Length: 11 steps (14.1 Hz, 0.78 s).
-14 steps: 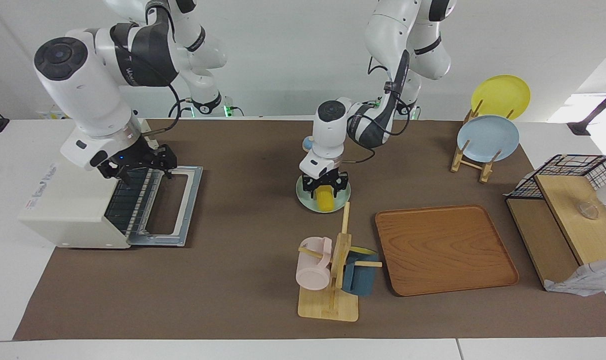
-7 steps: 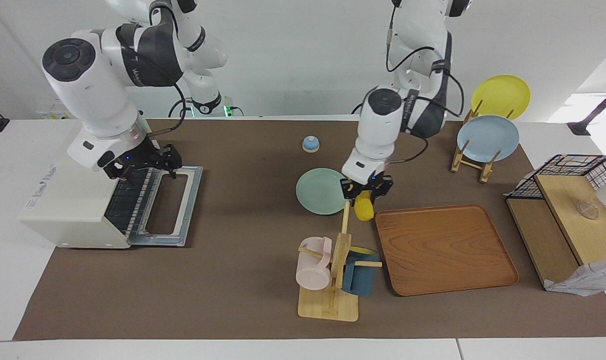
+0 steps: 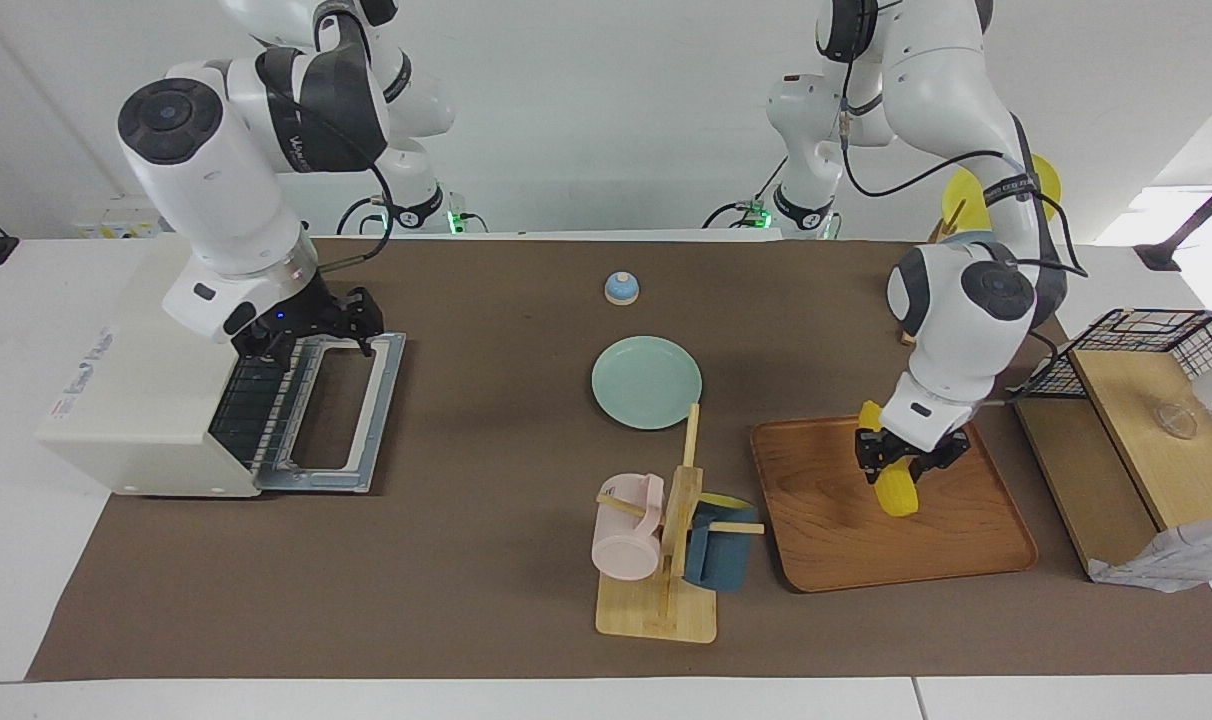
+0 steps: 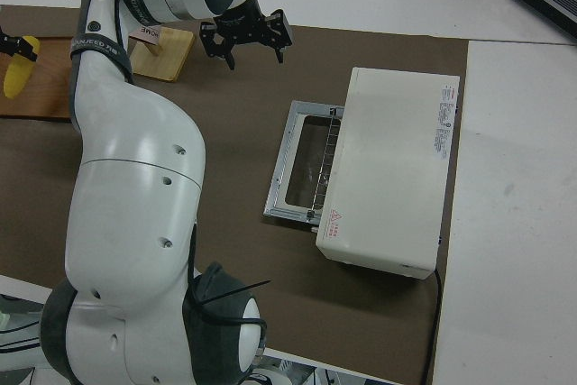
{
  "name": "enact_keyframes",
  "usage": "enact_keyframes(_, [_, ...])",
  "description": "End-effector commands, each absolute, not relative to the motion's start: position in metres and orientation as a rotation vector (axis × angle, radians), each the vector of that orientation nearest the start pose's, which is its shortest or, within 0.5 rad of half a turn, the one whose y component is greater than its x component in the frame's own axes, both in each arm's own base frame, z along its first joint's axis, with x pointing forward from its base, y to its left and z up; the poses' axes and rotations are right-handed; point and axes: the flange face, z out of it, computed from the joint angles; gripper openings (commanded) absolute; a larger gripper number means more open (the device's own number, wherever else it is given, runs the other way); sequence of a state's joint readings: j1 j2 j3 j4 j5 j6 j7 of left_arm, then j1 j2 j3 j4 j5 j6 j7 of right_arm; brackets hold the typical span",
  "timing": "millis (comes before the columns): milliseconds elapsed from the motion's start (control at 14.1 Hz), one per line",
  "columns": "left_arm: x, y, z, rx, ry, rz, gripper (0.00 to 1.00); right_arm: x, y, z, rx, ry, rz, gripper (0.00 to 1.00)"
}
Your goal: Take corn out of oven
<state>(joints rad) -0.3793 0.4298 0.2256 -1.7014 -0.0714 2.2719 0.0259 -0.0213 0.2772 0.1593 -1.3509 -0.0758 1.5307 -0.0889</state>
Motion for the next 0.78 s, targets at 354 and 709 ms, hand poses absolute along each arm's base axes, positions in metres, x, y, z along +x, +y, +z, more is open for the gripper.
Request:
enact_keyframes(354, [0.669, -0.101, 0.412, -3.13, 0.377, -0.22, 1.0, 0.623, 0.101, 0.53, -3.141, -0.265, 0.074, 0.98])
enact_keyframes(709, [0.646, -0.094, 0.483, -3.248, 0.299, -0.192, 1.0, 0.591, 0.135, 0.414, -3.142, -0.077, -0.03, 0.0])
